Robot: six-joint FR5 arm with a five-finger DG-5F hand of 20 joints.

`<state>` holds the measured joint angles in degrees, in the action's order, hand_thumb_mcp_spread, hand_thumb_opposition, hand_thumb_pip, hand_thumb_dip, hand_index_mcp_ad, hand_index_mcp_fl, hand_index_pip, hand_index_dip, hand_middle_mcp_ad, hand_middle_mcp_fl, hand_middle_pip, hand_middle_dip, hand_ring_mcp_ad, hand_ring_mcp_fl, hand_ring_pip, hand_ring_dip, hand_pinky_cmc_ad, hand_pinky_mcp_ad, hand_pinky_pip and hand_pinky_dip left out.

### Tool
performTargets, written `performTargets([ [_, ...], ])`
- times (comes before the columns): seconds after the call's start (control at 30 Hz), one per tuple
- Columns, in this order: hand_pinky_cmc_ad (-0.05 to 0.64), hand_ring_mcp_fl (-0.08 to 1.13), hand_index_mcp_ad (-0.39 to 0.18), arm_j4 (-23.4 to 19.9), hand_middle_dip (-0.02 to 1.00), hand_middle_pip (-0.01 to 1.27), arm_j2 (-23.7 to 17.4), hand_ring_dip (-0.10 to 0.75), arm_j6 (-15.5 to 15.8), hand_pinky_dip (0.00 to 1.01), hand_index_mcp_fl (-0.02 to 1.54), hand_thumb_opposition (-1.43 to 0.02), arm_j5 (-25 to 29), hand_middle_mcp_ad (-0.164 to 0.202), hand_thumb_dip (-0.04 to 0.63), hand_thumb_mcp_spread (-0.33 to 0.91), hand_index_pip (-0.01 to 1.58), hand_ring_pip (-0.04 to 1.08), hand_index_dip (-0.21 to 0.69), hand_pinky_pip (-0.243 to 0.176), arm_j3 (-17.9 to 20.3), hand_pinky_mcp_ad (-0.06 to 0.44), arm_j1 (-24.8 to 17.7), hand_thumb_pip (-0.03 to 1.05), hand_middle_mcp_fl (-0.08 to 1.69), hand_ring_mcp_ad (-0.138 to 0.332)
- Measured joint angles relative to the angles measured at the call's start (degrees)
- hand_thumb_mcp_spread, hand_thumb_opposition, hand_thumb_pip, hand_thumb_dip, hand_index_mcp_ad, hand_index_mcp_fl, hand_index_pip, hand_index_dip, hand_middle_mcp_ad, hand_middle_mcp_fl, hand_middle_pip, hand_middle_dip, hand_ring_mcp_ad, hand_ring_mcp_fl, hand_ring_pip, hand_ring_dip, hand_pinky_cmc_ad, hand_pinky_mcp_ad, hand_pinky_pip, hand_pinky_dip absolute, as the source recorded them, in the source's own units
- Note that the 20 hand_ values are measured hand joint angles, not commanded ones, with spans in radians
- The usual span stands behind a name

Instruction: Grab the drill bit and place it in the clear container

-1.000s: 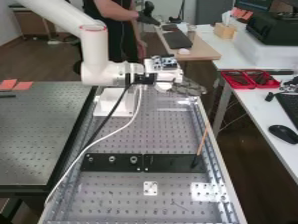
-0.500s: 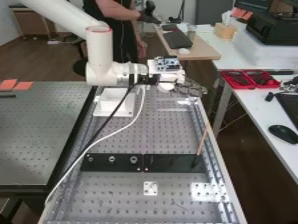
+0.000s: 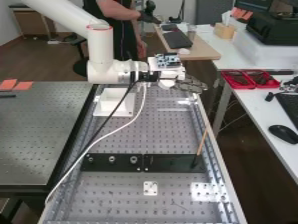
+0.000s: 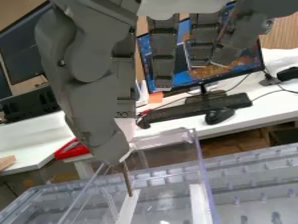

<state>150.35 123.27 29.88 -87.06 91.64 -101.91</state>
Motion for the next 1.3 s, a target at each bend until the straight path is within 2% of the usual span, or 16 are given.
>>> performTargets([
  [0.8,0.295,0.05,-0.134,0.2,0.21,0.14,0.1,0.04,-0.2,0.18,0.58,-0.94,-0.5,0.099,0.298,0.62,1.3,0.1,0.291,-0.089,-0.1,0.164,0.1,0.5,0.28,0.19],
  [0.93,0.295,0.05,-0.152,1.7,0.21,0.14,0.2,0.04,-0.2,0.18,0.57,-0.93,-0.9,0.098,0.302,0.62,1.2,0.1,0.295,-0.089,-0.5,0.164,0.2,0.5,0.28,0.19],
  [1.03,0.295,0.05,-0.152,2.1,0.21,0.13,0.2,0.04,0.0,0.18,0.29,-0.9,-1.0,0.098,0.302,0.54,1.09,0.1,0.253,-0.089,-0.6,0.164,0.3,0.5,0.22,0.19],
  [1.2,0.295,0.04,-0.152,2.5,0.21,0.13,-0.1,0.04,-0.1,0.19,0.2,-0.87,-1.2,0.098,0.302,0.5,1.05,0.1,0.202,-0.089,-0.5,0.164,0.6,0.5,0.21,0.19],
  [1.3,0.295,0.03,-0.152,2.8,0.21,0.13,-0.7,0.04,0.2,0.19,0.15,-0.87,-1.3,0.098,0.302,0.47,1.02,0.1,0.195,-0.089,-0.3,0.164,1.0,0.57,0.18,0.192],
])
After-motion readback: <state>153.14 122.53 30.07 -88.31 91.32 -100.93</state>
